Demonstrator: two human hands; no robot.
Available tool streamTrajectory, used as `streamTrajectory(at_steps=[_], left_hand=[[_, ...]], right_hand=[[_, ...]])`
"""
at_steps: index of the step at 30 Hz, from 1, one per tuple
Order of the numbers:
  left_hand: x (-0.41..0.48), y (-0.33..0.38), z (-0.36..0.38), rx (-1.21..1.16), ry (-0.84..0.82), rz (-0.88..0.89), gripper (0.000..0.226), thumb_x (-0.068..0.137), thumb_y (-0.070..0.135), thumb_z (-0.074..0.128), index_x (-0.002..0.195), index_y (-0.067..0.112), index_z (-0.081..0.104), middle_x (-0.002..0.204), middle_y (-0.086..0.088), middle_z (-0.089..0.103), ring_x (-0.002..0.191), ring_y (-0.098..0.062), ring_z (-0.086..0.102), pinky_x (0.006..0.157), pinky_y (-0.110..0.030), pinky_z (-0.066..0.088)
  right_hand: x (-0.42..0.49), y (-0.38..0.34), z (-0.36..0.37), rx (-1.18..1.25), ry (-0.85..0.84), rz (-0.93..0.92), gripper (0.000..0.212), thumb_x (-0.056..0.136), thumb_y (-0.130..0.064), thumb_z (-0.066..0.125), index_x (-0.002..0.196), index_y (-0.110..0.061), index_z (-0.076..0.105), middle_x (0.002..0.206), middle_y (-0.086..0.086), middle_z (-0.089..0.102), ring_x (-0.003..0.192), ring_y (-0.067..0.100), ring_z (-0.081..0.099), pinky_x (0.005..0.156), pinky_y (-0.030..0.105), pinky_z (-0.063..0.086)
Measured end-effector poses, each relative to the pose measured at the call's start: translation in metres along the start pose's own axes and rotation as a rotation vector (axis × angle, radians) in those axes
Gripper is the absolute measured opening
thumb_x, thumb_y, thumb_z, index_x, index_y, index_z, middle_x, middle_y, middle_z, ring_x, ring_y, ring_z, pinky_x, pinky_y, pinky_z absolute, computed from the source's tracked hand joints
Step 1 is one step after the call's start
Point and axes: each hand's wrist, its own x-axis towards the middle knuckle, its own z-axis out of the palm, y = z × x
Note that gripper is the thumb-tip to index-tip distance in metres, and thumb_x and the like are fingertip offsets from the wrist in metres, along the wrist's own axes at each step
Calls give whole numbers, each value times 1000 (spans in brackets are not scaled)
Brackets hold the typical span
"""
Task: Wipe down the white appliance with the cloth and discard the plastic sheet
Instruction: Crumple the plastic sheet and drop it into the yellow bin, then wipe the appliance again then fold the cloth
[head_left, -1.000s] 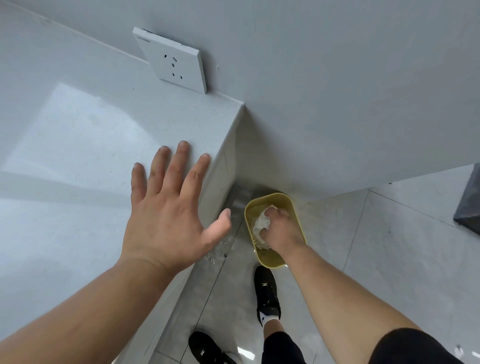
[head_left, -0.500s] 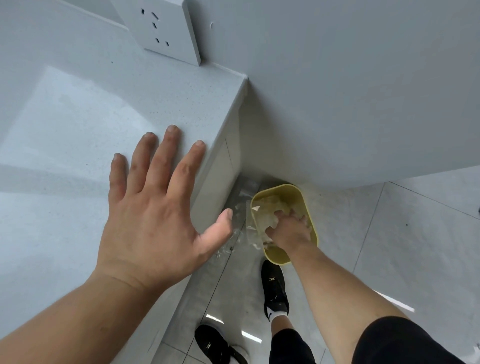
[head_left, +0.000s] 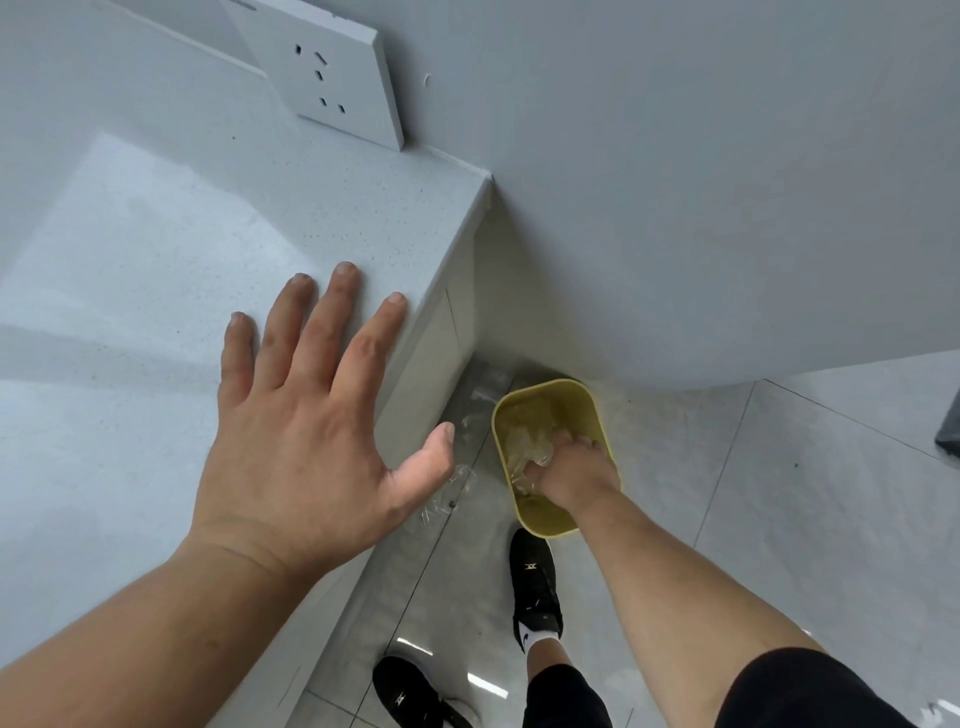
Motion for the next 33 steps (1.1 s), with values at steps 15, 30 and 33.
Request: streamTrajectory(at_steps=[15, 30, 33], left_hand=[[1, 5, -6, 3, -51, -30, 95, 86, 82, 41, 164, 28, 27, 175, -7, 19, 162, -35, 14, 127, -65, 14], [-30, 7, -74, -88, -197, -123, 102, 80, 94, 22, 166, 42, 2, 178, 4, -2, 164, -25, -4, 132, -55, 1], [-43, 6, -103, -101, -162, -162, 102, 80, 93, 24, 166, 42, 3, 178, 5, -2, 164, -24, -4, 132, -54, 0]], right_hand=[[-109, 2, -82, -116, 212, -202, 94, 80, -81, 46, 157, -29, 33, 158, 4, 44, 145, 36, 37, 115, 53, 37], [-233, -32, -183, -162, 421, -419, 102, 76, -88, 38, 161, -34, 21, 170, 3, 28, 155, 33, 24, 125, 54, 26], [-258, -47, -206, -179, 460, -482, 101, 78, -90, 36, 161, -36, 16, 172, 2, 24, 157, 32, 21, 126, 53, 24]])
